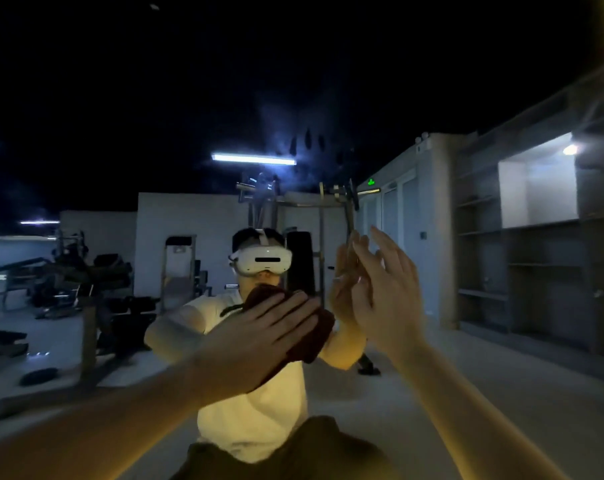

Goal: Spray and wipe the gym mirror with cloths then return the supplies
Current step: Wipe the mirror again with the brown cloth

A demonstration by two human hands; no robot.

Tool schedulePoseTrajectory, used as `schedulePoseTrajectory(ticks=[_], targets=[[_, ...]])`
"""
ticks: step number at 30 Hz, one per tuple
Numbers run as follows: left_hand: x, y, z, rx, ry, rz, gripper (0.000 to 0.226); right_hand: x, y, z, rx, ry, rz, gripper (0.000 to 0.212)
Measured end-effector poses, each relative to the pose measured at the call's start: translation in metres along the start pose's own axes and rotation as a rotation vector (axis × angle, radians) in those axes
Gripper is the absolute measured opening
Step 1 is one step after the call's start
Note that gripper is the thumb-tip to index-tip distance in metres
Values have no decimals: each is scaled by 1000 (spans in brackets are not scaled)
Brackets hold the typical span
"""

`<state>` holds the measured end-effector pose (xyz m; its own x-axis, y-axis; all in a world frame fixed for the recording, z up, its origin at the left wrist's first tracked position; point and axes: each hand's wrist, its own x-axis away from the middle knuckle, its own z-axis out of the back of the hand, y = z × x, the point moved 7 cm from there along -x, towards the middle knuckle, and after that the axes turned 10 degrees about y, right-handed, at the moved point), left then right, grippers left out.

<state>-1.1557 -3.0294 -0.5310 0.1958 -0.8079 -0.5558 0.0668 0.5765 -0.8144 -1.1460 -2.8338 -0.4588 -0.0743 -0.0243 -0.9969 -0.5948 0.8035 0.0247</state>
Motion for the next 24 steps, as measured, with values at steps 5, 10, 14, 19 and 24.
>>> schedulePoseTrajectory(ticks=[5, 10, 14, 19, 24], targets=[[-49, -90, 23, -115, 46, 140, 94, -31, 8, -18, 113, -136, 10, 67], [-143, -208, 65, -159, 205, 664, 63, -14, 21, -42, 231, -237, 67, 69], [-159, -162, 50, -141, 220, 642, 67, -24, 25, -27, 112, -103, 76, 60], [-103, -66, 24, -66, 78, 72, 72, -66, 48, -16, 91, -38, 34, 64], [-139, -172, 49, -189, 62, 246, 72, -112, 74, -41, 263, -61, 114, 64]])
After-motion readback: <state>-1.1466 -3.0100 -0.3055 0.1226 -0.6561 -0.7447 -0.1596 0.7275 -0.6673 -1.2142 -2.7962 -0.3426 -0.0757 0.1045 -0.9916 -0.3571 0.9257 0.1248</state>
